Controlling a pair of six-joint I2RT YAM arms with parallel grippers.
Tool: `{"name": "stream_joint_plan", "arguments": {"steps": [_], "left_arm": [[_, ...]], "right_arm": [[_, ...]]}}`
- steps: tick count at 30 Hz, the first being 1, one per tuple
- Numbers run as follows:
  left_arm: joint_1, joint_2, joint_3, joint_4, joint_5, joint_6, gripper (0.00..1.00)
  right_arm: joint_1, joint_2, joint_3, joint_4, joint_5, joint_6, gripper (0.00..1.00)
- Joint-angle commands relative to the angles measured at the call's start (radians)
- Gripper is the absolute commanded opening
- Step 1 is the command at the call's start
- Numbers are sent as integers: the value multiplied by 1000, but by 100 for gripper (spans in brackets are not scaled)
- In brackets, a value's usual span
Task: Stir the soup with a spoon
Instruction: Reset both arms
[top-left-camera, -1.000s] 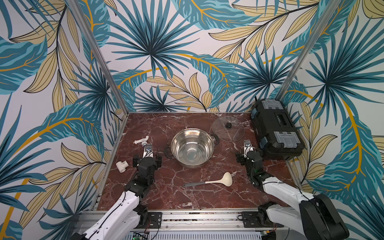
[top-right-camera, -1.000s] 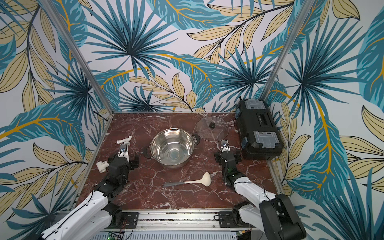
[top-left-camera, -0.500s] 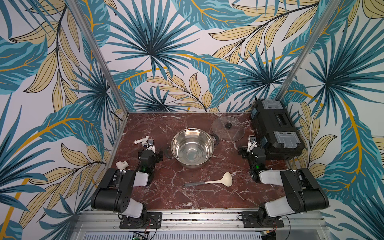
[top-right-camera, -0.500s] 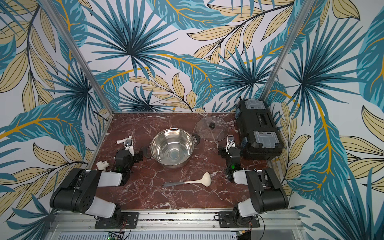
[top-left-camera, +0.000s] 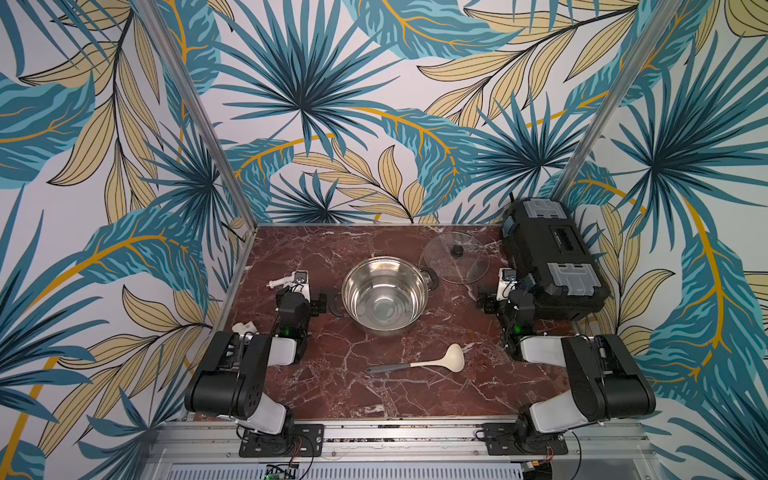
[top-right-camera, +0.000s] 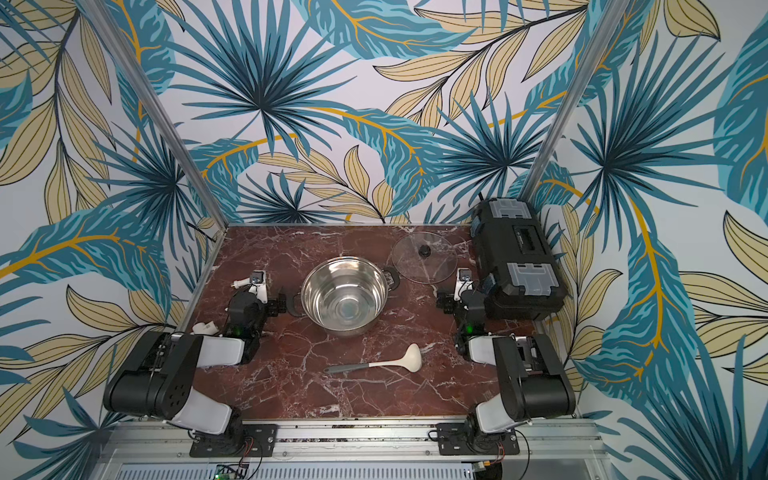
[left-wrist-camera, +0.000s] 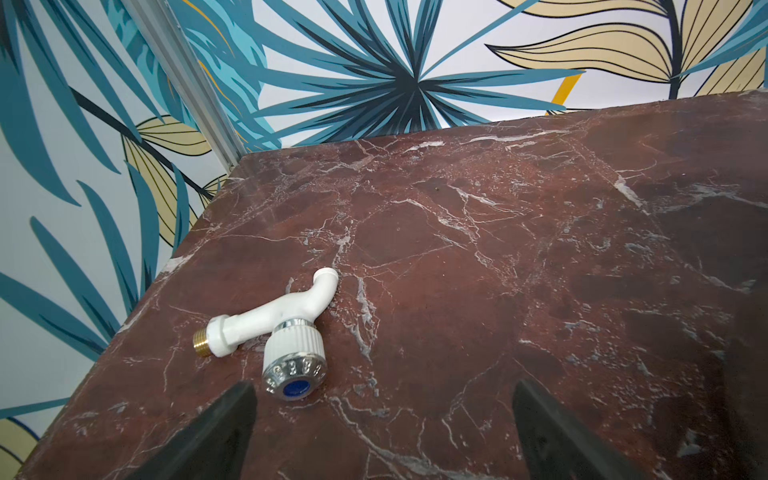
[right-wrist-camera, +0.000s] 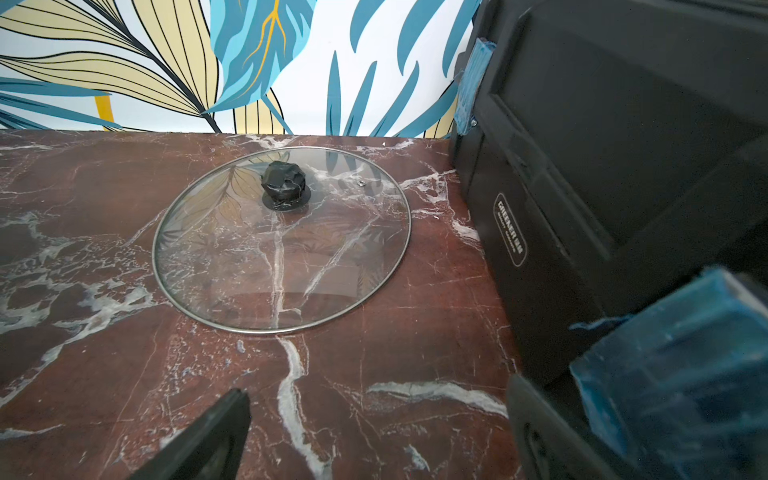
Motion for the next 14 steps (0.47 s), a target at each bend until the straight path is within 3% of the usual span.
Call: {"name": "stream_joint_plan", "arguments": {"steps": [1,14], "left_arm": [[9,-14,25,-3,10,-4,100],[9,-12,33,-16,44,10,100]], "right_arm": [[-3,-4,6,-12,-12,15,100],[-3,-3,5,-14,-11,16,99]]}}
